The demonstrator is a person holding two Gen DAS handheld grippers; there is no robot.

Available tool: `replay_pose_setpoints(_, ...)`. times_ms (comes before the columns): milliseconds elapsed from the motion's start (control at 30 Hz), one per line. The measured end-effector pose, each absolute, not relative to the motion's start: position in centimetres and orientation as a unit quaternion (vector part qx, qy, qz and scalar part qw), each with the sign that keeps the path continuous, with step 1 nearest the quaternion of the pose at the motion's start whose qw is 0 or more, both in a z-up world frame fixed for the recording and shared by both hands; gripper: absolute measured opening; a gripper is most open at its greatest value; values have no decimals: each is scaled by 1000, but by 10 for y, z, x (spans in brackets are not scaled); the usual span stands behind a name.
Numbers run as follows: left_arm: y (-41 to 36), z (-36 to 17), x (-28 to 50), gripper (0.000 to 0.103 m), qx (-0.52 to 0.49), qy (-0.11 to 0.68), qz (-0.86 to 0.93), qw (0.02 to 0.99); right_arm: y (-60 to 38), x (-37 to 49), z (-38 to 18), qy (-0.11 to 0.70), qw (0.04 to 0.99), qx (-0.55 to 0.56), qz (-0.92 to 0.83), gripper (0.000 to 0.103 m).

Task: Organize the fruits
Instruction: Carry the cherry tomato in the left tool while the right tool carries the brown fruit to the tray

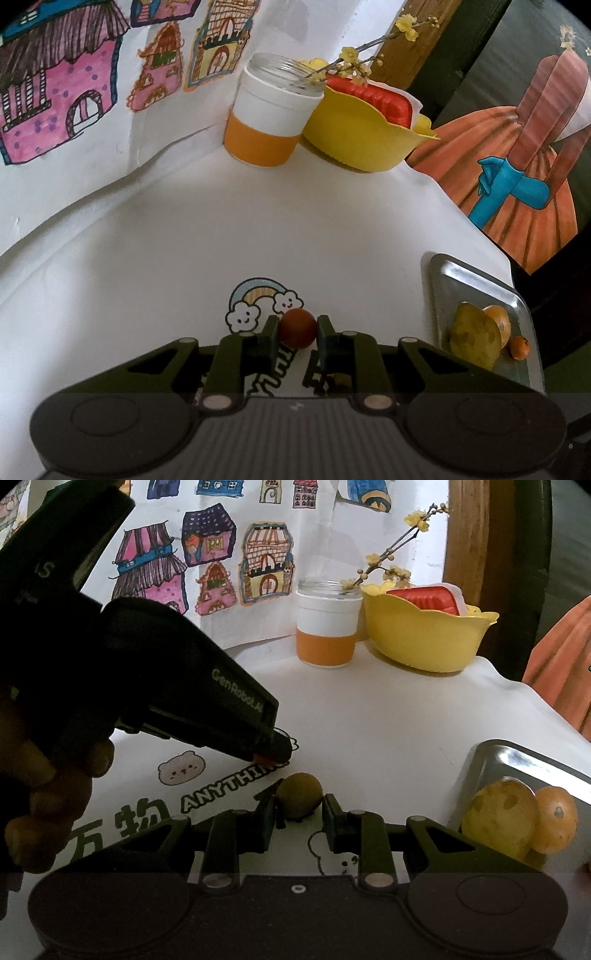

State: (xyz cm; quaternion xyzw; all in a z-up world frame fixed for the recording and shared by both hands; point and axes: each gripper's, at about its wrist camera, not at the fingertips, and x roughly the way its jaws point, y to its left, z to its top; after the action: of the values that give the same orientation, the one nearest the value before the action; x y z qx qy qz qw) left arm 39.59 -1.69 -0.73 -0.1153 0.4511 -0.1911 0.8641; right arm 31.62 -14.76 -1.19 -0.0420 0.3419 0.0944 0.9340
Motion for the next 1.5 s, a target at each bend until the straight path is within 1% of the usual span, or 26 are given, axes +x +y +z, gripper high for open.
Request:
replay_pose_setpoints(500, -20, 2, 384, 23, -115, 446, -190, 867, -148, 306, -6, 332, 938, -45, 91, 29)
replay_pose_setpoints(667, -20, 1, 381, 23, -115, 449, -191, 865, -146, 312, -8, 343, 933, -52, 93, 32)
replay_pose_setpoints(1033, -16, -2, 380, 23, -119, 452, -185, 864, -145, 313, -12, 344, 933, -54, 96, 31)
replay_pose_setpoints(1500, -28, 21, 363, 23, -107, 437, -186, 873, -157, 288, 18, 309, 946, -41, 89, 31)
